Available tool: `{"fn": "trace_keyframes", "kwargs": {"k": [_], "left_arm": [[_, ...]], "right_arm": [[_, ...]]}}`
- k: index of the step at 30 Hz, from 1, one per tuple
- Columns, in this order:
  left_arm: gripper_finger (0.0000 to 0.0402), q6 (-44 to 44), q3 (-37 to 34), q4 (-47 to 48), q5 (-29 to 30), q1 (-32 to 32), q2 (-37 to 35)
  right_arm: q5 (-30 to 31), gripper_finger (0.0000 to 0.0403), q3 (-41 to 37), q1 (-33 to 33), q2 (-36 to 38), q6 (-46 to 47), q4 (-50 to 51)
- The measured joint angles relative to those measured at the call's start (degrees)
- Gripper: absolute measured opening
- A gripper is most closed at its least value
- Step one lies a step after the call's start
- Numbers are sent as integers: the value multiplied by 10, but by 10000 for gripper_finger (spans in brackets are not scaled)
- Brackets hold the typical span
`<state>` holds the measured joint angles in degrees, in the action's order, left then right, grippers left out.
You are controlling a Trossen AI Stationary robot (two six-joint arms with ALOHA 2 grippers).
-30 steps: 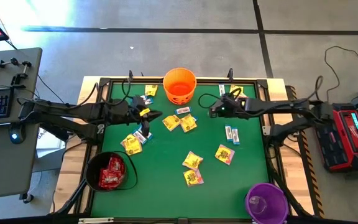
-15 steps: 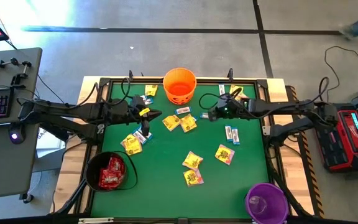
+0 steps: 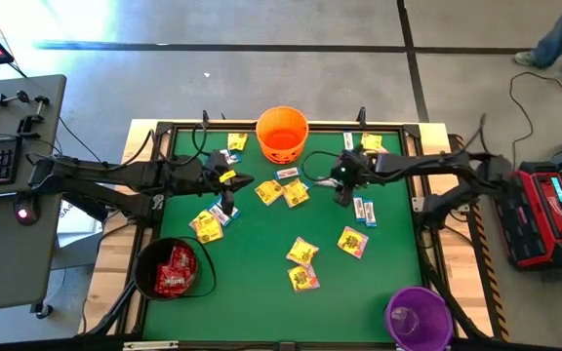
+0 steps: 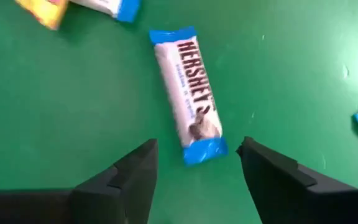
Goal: Sort candy by brand, put in halloween buckets
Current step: Put the white chocolate into the orange bucket
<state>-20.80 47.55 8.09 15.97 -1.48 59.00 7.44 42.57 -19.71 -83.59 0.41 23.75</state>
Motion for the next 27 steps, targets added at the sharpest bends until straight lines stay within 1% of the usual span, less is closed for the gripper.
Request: {"fn": "trace_keyframes", "kwargs": {"k": [3,6,9,12,15,23,25,27], "left_arm": [[0,0,0,1,0,0,0],[0,0,0,4,0,0,0],[0,-1,0,4,0,0,0],[0,-1,0,5,0,0,0],[0,-1,0,8,0,0,0],[0,-1,0,11,0,0,0],[0,-1,0,11,0,0,0],[0,-1,0,11,0,0,0]], "right_arm": [[-6,217,0,-18,-30,-34,-28],[-13,217,0,-34,-52,-49,-49],[-52,212,0,-50,-69,-50,-54],[-78,196,1,-57,-82,-50,-55],[-88,166,2,-58,-90,-50,-56],[-96,56,2,-58,-92,-26,-47],[-99,37,3,-57,-93,-17,-47],[-99,28,6,-57,-93,-10,-42]]}}
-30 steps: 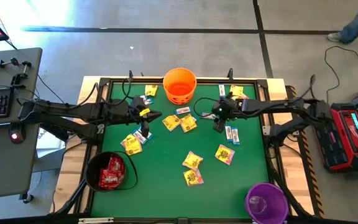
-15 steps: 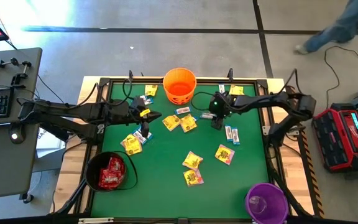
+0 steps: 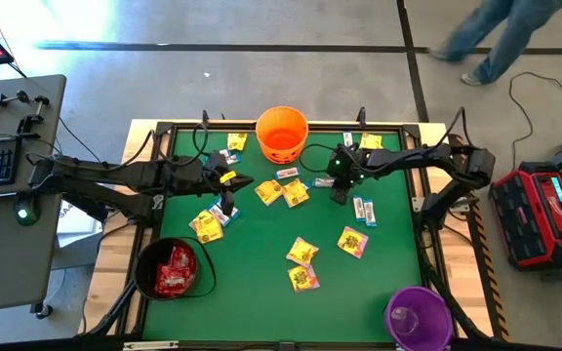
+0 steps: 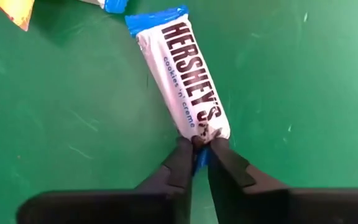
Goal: Sort candy by brand, put in halloween buckets
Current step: Put the white chocolate into the orange bucket
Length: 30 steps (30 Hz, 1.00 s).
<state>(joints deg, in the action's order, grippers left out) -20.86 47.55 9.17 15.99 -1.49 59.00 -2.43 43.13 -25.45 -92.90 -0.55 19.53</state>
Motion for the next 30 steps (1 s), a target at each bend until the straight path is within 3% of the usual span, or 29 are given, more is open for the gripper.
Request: {"fn": "trace_keyframes", "kwargs": {"k": [8,19,30], "left_arm": [[0,0,0,0,0,0,0],[0,0,0,1,15,0,-1],[0,6,0,0,49,0,-39]], "right_arm": [[-6,1,42,0,-4,5,33],[-22,0,124,11,-3,6,93],[-28,0,288,58,-2,18,162]]}}
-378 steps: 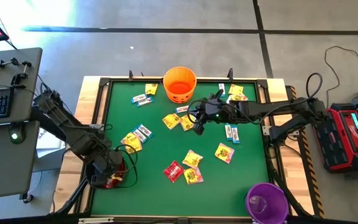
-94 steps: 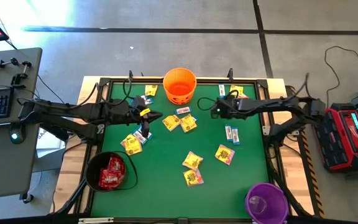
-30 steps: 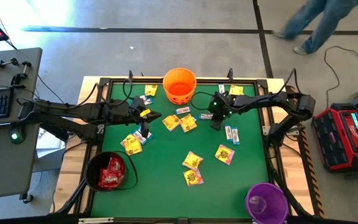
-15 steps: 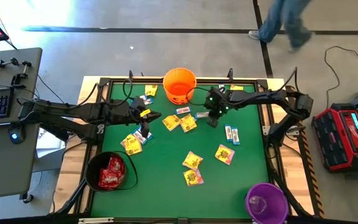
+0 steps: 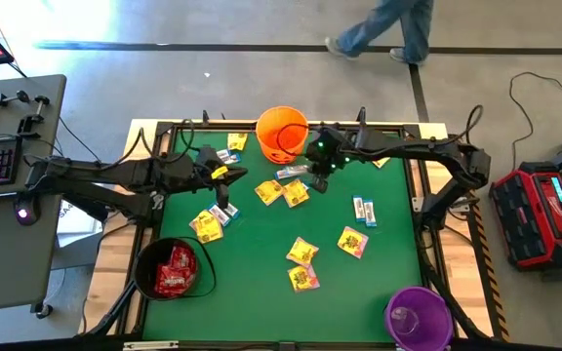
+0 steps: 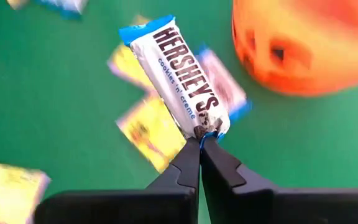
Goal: Sort candy by brand, put in halloween buckets
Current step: Put the white chocolate into the orange bucket
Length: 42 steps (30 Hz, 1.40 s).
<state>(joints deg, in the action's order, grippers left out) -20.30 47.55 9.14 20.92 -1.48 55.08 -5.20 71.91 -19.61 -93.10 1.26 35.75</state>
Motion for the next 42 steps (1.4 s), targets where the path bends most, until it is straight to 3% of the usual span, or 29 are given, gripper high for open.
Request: {"fn": "trace_keyframes", "kwargs": {"k": [7,14,20,25,42], "left_arm": [[0,14,0,1,8,4,-17],[0,14,0,6,7,11,-19],[0,13,0,7,7,11,-19],[0,14,0,7,7,11,-19],[0,14,0,18,7,11,-19]], "right_arm": [[70,0,145,-10,-35,48,23],[98,0,336,-51,-174,58,141],[99,0,456,-86,-278,62,223],[79,0,492,-99,-328,57,237],[55,13,491,-105,-383,58,236]]}}
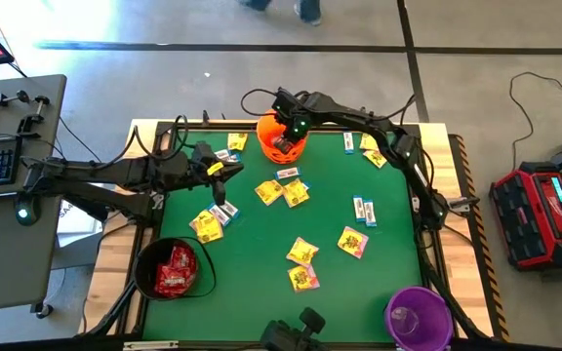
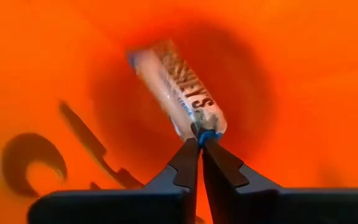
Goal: Sort candy by brand, put in halloween buckets
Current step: Put the white chocolate into the orange bucket
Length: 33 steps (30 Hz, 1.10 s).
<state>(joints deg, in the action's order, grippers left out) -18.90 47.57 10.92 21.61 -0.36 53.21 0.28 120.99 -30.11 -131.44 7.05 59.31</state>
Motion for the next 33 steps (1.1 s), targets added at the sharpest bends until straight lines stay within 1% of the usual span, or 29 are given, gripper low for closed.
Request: {"fn": "trace_keyframes", "kwargs": {"k": [3,10,12,14,16,18,20,23,24,25,28,31,33], "left_arm": [[0,0,0,0,0,0,0],[0,1,0,2,0,0,0],[0,1,0,4,0,0,0],[0,2,0,5,0,0,0],[0,6,0,5,0,0,0],[0,9,0,5,0,0,0],[0,12,0,5,0,0,0],[0,12,0,5,0,0,0],[0,12,0,5,0,0,0],[0,12,0,5,0,0,0],[0,12,0,5,0,0,0],[0,11,0,5,0,0,0],[0,11,0,5,0,0,0]], "right_arm": [[1,38,0,1,2,-6,-2],[0,115,0,2,26,-13,-7],[-8,125,0,2,39,-18,-6],[-8,127,0,3,57,-19,-4],[0,119,0,5,77,-19,-4],[16,102,0,6,97,-18,-3],[36,74,0,9,116,-11,-4],[67,22,1,10,142,-5,-5],[75,11,1,10,148,-3,-5],[81,7,1,9,152,2,-5],[84,11,1,5,156,10,2],[89,2,1,1,156,18,10],[97,2,-10,0,158,22,-3]]}}
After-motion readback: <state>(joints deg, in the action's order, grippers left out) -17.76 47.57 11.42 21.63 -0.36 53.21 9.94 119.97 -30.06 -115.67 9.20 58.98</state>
